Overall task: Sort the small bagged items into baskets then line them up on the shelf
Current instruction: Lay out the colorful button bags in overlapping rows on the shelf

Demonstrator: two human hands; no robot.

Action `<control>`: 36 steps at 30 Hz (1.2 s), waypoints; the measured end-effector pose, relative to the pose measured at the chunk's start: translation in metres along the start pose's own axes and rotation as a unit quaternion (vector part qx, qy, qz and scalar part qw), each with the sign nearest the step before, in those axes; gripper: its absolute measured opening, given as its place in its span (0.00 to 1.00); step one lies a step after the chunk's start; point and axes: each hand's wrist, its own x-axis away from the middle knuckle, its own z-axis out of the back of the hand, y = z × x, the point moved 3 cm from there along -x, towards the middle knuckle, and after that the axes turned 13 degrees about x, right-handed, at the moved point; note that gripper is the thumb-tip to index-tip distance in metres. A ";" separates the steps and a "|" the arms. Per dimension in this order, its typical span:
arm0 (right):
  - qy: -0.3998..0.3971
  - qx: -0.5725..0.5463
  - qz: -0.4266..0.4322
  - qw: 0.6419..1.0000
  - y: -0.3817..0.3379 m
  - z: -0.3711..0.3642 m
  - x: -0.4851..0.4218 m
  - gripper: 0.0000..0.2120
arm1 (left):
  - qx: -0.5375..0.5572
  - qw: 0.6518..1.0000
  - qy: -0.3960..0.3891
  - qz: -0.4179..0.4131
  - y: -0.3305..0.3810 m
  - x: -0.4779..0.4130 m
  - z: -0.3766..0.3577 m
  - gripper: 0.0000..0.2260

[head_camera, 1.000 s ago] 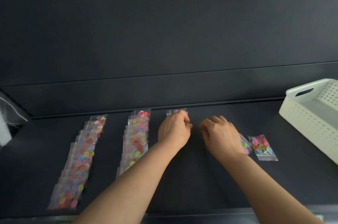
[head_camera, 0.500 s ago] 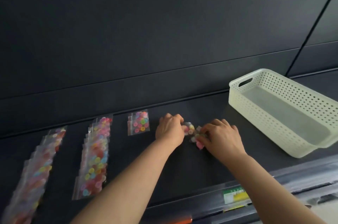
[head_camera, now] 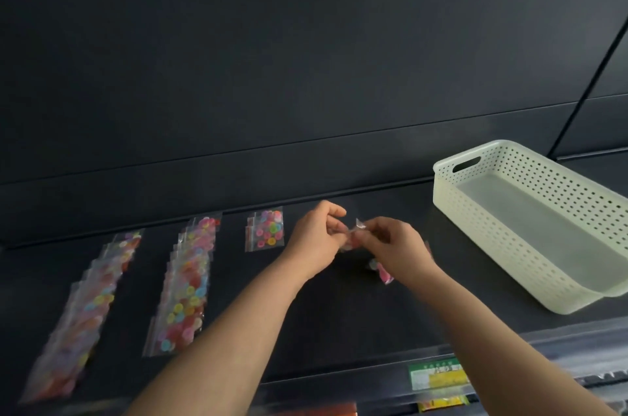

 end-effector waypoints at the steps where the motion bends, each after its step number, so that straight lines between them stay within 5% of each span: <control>1: -0.001 -0.019 0.000 1.000 -0.001 -0.002 0.000 0.05 | 0.009 1.000 0.007 0.009 -0.002 0.002 0.002 0.15; 12: -0.019 -0.230 -0.081 0.970 -0.006 -0.020 -0.011 0.03 | 0.106 0.991 0.032 0.074 -0.023 0.016 0.022 0.17; 18: -0.035 -0.127 -0.048 0.990 -0.020 -0.044 -0.016 0.03 | 0.105 0.988 0.052 0.103 -0.040 0.024 0.049 0.17; 20: -0.063 -0.109 -0.045 0.991 -0.025 -0.056 -0.017 0.01 | 0.042 0.990 0.087 0.105 -0.050 0.026 0.064 0.16; 23: -0.100 -0.071 -0.035 0.992 -0.038 -0.081 -0.018 0.11 | -0.081 0.982 0.147 0.089 -0.059 0.031 0.086 0.14; 31: 0.012 0.041 -0.014 0.999 -0.069 -0.108 -0.033 0.18 | -0.210 0.961 0.165 0.068 -0.076 0.012 0.112 0.14; 36: 0.053 0.169 0.025 0.984 -0.075 -0.120 -0.039 0.10 | -0.251 0.955 0.147 0.055 -0.084 -0.006 0.117 0.14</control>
